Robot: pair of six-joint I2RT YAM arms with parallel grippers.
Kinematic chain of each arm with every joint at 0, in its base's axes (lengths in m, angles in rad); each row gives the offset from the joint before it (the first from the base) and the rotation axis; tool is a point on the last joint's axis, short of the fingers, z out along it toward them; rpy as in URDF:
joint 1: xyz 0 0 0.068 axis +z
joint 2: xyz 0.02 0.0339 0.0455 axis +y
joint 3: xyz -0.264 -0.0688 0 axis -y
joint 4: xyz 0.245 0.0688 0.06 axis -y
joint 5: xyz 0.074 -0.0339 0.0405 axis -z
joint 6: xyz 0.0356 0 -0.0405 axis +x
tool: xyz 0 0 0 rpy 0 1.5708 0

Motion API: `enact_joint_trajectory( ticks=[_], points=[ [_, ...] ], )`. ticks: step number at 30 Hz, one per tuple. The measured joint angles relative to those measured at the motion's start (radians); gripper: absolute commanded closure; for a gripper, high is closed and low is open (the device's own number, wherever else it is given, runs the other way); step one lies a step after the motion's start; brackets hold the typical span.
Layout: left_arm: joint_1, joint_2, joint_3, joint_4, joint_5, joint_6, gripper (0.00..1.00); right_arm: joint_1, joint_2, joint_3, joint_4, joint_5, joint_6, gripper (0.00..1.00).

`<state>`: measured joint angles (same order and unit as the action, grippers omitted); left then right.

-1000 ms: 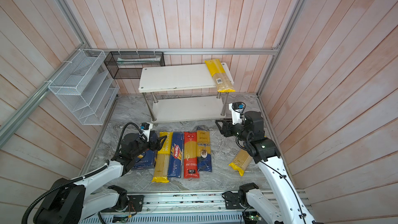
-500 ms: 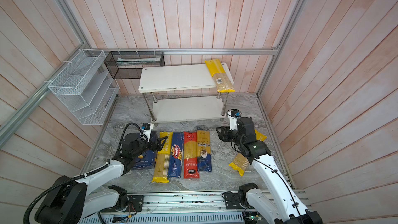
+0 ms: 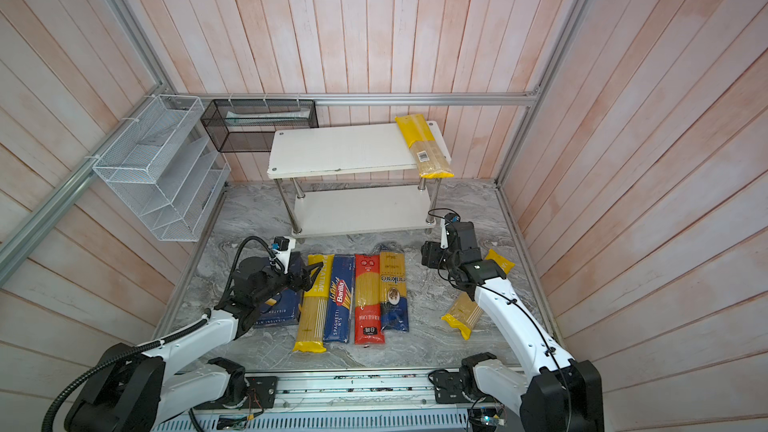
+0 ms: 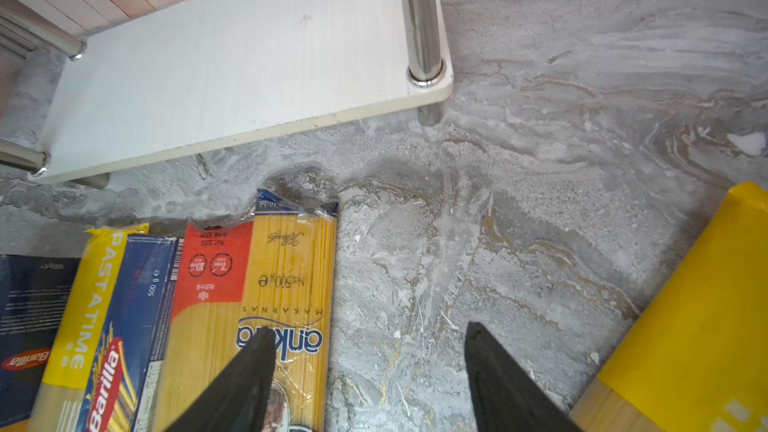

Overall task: Place and organize the pasta boxes and bags onto the shelf
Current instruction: 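Open the right gripper and move it back over the remaining packages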

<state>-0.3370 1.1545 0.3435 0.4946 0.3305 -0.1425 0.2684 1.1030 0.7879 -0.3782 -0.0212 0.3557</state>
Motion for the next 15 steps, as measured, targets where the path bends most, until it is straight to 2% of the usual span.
enact_joint_trajectory(
  ticks=[8,15],
  points=[
    [-0.004,0.039,0.009,-0.007,-0.014,0.000,0.00,-0.050,-0.058,-0.096,0.009,0.113,0.080,0.19],
    [-0.004,0.048,0.014,-0.009,-0.014,0.000,0.00,-0.167,-0.045,-0.168,0.018,0.180,0.167,0.10]
  ],
)
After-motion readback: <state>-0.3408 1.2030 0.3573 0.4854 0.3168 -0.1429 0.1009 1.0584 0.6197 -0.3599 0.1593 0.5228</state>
